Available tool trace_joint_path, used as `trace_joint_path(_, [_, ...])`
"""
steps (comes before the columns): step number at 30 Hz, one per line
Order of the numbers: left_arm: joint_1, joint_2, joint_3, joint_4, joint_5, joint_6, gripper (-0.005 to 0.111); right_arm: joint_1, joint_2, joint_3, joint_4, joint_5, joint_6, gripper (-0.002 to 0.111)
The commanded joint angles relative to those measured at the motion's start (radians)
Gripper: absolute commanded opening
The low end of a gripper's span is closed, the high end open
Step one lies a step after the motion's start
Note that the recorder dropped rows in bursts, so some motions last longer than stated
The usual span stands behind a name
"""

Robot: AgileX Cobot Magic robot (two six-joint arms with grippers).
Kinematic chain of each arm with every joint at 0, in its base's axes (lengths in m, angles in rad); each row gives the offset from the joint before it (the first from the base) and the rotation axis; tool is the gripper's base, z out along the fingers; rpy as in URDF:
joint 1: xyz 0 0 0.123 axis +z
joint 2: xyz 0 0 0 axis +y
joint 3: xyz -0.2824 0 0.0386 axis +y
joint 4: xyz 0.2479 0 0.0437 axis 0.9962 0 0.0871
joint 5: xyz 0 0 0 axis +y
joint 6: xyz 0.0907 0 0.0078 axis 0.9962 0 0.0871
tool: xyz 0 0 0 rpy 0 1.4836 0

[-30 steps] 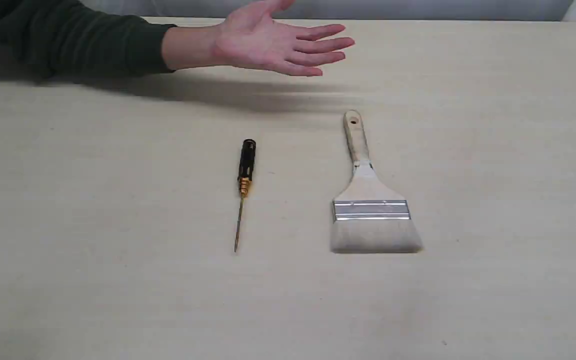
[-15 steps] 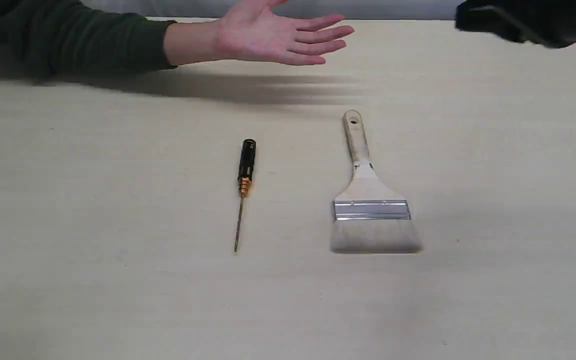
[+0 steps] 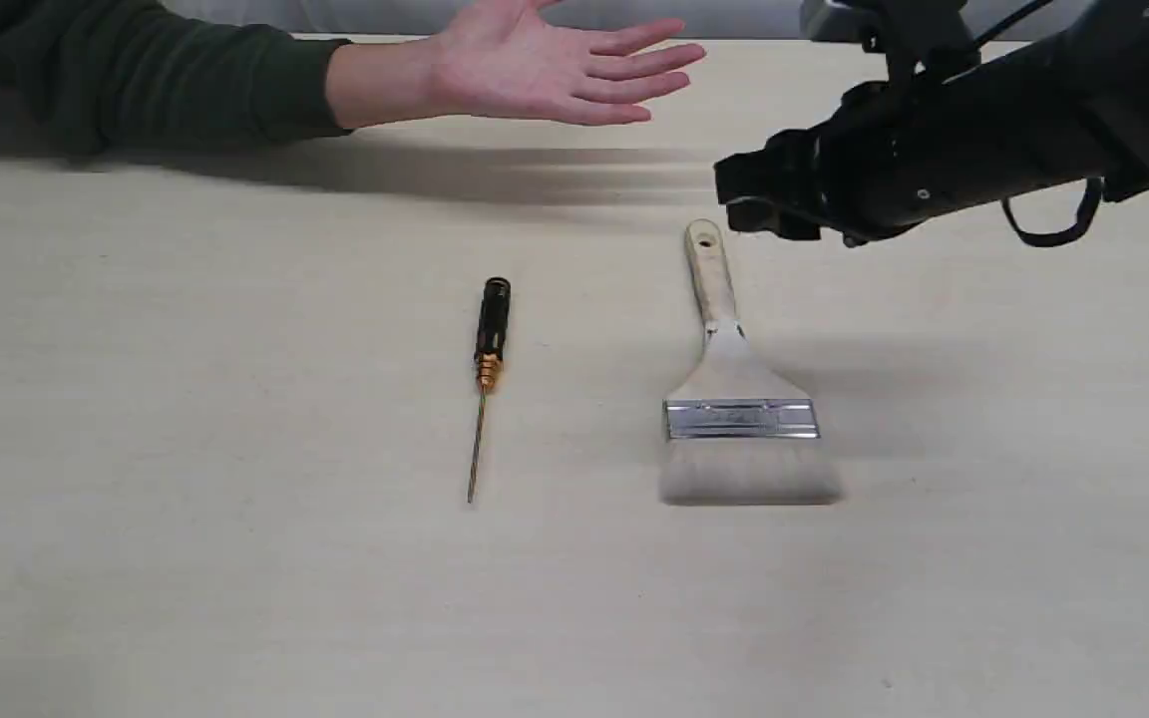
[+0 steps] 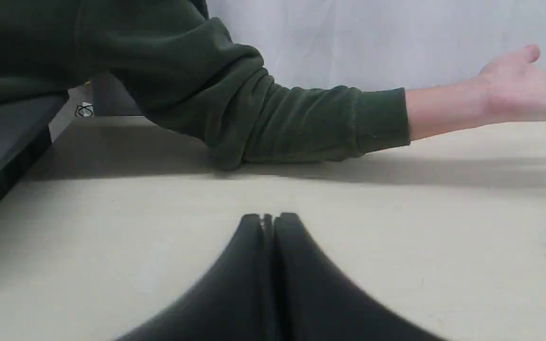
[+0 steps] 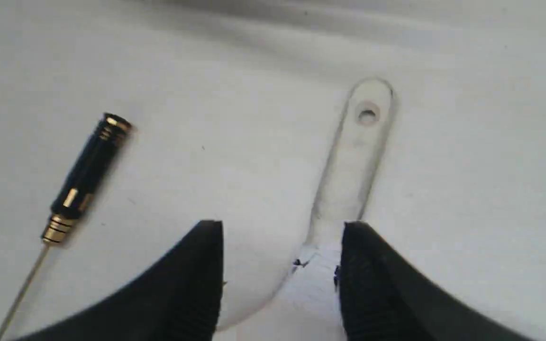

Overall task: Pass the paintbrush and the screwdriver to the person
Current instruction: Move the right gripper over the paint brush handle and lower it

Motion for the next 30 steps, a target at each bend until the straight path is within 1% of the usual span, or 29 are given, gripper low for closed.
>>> trace_joint_path(1, [-0.007,-0.002,0.002,-0.002,-0.011,-0.002,0.0,0.001,0.057,-0.04,-0.103,0.032,0.101,0.043])
trace_joint_path(5, [-0.007,-0.002,0.002,-0.004,-0.01,-0.002,0.0,0.001,0.113,-0.101,-0.158,0.097,0.162,0.051])
trace_joint_path(7, [-0.007,-0.002,0.002,-0.004,-0.01,-0.002,0.0,0.001,0.132,-0.123,-0.184,0.126,0.2,0.053])
trace_joint_path(14, [-0.007,-0.002,0.002,-0.004,-0.01,-0.002,0.0,0.001,0.201,-0.18,-0.357,0.212,0.364,0.053])
trace_joint_path(23, [-0.007,-0.002,0.002,-0.004,-0.01,-0.002,0.0,0.006,0.271,-0.199,-0.359,0.234,0.366,0.053])
trace_joint_path(27, [-0.007,-0.002,0.002,-0.004,-0.01,-0.002,0.0,0.041,0.287,-0.218,-0.366,0.219,0.374,0.053])
trace_joint_path(30, [-0.007,-0.002,0.002,-0.004,-0.01,-0.002,0.0,0.079,0.309,-0.258,-0.469,0.233,0.491,0.053])
